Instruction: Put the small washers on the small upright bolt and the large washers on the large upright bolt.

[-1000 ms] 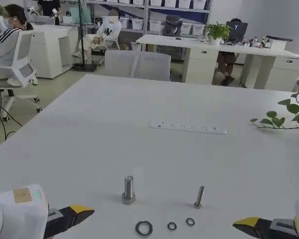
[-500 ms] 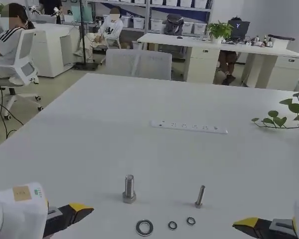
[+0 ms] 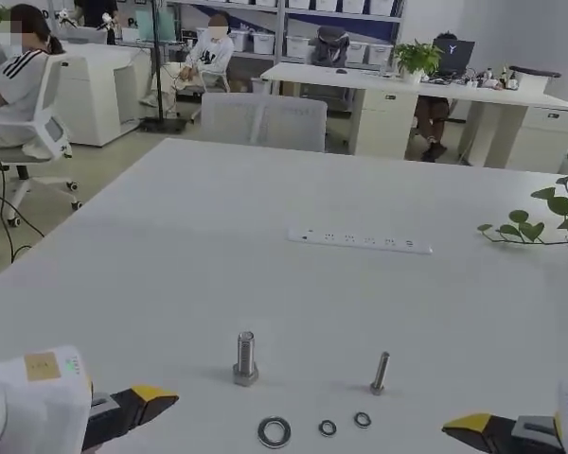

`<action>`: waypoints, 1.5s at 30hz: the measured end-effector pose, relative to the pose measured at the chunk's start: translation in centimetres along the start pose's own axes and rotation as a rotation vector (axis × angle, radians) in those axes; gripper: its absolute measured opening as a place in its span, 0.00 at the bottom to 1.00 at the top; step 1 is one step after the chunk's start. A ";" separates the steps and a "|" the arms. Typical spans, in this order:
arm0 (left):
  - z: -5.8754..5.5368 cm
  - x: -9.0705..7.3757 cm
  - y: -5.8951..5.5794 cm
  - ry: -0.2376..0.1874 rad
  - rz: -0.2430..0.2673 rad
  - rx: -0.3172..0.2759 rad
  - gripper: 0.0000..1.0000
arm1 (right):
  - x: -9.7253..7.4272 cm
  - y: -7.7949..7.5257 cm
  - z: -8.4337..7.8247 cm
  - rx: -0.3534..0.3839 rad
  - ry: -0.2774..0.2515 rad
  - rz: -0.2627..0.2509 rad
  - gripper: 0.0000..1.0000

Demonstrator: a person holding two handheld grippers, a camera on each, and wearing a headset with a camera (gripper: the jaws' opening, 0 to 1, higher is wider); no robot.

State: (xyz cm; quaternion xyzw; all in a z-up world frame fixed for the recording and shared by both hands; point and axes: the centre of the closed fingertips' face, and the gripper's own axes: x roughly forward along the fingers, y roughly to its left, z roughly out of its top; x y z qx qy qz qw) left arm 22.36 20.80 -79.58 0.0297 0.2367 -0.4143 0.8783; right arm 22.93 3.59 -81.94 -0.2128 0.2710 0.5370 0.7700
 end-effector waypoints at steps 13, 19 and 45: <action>-0.1 0.1 -0.1 0.004 -0.007 -0.002 0.89 | 0.0 -0.2 0.1 -0.006 0.007 0.003 0.78; -0.1 0.1 0.0 0.006 -0.007 -0.002 0.89 | 0.1 -0.2 0.2 -0.013 0.012 0.010 0.78; -0.2 0.2 0.0 0.004 -0.010 -0.008 0.88 | 0.5 -0.2 -0.3 -0.029 0.049 0.024 0.77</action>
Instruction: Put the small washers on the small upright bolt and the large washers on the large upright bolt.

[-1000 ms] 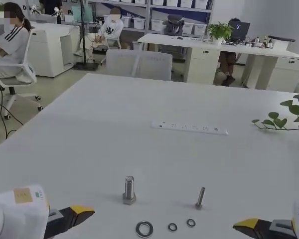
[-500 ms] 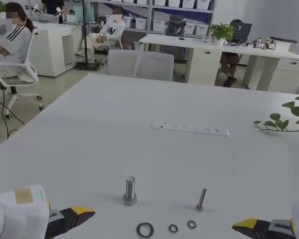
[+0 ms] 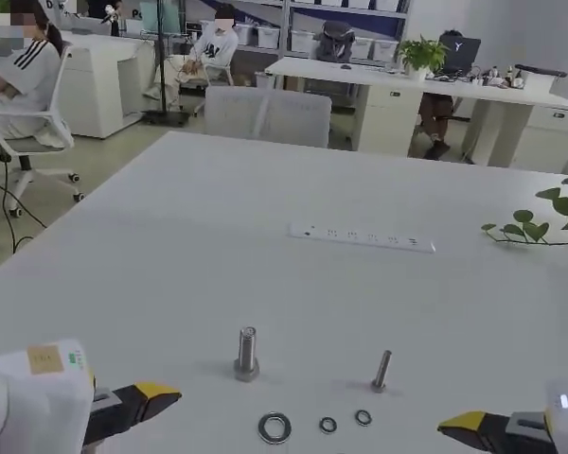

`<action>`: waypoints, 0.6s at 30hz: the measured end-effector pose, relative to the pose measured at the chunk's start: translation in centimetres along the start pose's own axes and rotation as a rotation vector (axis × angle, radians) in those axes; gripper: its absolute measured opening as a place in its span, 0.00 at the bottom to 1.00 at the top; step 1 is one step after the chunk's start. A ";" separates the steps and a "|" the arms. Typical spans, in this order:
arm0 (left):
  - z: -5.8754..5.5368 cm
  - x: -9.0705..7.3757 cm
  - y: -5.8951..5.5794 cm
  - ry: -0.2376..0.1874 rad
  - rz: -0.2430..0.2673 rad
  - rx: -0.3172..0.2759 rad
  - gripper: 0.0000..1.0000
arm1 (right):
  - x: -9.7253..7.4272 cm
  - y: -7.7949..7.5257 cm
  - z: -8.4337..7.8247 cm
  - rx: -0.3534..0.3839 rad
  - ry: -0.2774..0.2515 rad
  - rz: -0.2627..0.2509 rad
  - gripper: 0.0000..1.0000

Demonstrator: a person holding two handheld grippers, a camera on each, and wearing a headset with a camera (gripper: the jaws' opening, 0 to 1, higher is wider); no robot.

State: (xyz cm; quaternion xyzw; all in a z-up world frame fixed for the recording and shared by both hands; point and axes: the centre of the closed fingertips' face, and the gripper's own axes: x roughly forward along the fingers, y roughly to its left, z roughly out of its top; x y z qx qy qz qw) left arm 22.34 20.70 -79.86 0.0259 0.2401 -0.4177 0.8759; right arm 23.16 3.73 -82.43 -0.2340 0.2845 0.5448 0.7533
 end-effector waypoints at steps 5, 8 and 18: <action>0.1 0.0 0.1 -0.004 0.003 -0.002 0.88 | 0.2 -0.1 0.2 -0.019 0.019 0.010 0.76; 0.1 0.0 0.1 -0.005 0.007 -0.001 0.88 | 0.4 -0.2 0.3 -0.030 0.034 0.019 0.75; 0.1 -0.1 0.3 -0.005 0.017 0.003 0.88 | 1.1 -0.3 1.1 -0.061 0.085 0.057 0.68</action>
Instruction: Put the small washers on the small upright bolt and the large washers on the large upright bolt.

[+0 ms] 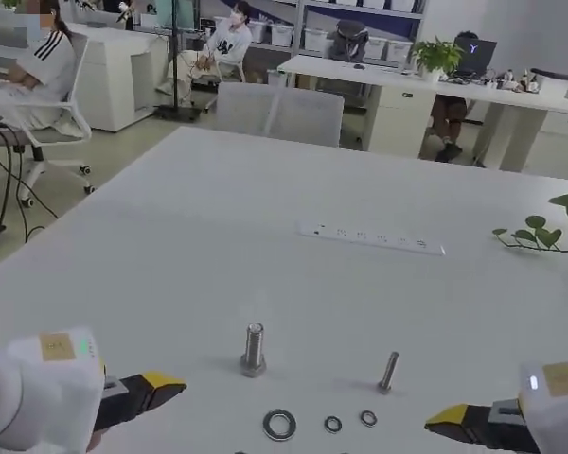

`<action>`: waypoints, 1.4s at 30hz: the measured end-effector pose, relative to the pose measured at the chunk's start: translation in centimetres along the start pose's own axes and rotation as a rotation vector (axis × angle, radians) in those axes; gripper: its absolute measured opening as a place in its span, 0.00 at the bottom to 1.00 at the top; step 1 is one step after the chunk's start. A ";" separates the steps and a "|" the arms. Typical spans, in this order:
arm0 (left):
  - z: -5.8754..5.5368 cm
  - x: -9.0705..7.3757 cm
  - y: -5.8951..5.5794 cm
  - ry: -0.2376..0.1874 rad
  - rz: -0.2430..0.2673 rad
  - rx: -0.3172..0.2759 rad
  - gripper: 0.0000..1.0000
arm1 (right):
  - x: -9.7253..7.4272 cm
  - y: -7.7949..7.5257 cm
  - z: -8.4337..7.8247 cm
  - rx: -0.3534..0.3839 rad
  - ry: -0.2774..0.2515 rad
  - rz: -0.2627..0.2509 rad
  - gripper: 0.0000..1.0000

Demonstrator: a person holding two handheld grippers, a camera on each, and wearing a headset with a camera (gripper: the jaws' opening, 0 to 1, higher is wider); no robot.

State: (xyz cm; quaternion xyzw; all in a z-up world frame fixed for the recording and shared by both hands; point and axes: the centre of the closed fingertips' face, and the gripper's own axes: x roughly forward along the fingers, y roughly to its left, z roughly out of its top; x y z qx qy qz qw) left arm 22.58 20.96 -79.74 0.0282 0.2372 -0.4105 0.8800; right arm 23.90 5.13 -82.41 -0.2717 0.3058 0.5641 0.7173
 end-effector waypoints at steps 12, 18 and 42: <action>-0.2 -0.1 -0.1 0.014 0.002 0.012 0.88 | 1.2 0.0 0.4 -0.076 0.096 0.042 0.62; -0.3 -0.1 -0.2 0.018 -0.001 0.015 0.88 | 1.5 -0.3 1.0 -0.110 0.128 0.059 0.59; -0.1 0.0 -0.2 0.013 0.003 0.016 0.88 | 4.3 -0.6 1.7 -0.243 0.287 0.163 0.46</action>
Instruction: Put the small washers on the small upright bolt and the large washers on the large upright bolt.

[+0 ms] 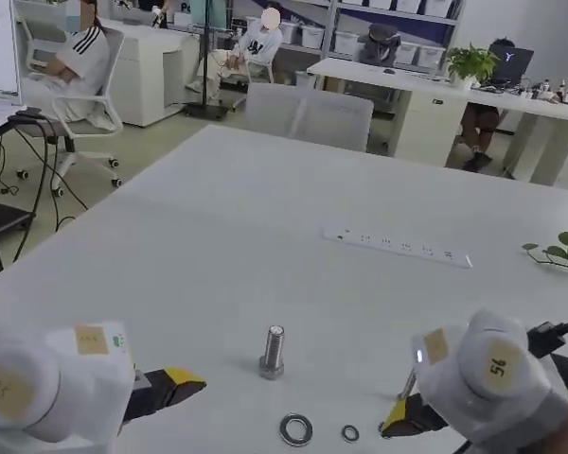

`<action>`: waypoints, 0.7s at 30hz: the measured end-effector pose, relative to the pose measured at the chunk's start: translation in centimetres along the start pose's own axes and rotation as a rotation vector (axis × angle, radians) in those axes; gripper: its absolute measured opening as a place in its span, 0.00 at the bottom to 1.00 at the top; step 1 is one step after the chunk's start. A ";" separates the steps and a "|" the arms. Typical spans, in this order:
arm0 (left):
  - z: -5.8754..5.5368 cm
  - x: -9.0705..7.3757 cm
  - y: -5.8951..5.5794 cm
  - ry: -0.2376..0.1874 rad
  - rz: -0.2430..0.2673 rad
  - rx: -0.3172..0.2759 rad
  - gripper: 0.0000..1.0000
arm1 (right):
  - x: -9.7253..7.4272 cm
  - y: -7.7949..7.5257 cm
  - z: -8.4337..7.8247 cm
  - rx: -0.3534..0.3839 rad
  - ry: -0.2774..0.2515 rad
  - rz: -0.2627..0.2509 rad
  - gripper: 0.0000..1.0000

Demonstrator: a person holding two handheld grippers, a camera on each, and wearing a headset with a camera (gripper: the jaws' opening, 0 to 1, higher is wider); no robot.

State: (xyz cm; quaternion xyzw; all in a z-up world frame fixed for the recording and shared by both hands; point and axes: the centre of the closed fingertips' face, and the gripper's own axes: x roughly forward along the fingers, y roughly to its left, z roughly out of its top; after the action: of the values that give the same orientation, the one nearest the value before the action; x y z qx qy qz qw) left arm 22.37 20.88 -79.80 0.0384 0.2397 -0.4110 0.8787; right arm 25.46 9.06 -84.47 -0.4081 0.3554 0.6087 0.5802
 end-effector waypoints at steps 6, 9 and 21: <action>0.1 0.0 0.1 -0.005 0.004 -0.002 0.88 | 0.7 0.0 0.1 -0.010 0.030 0.026 0.44; 0.1 0.0 0.1 -0.009 0.007 -0.004 0.88 | 1.0 0.0 0.0 -0.015 0.051 0.033 0.43; 0.4 -0.2 0.4 -0.024 0.024 -0.007 0.87 | 2.2 0.0 -0.3 -0.051 0.118 0.056 0.37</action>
State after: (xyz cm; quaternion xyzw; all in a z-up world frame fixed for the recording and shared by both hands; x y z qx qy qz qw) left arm 22.68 21.21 -79.42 0.0333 0.2299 -0.4001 0.8865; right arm 25.49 9.68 -86.57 -0.4479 0.3846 0.6084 0.5305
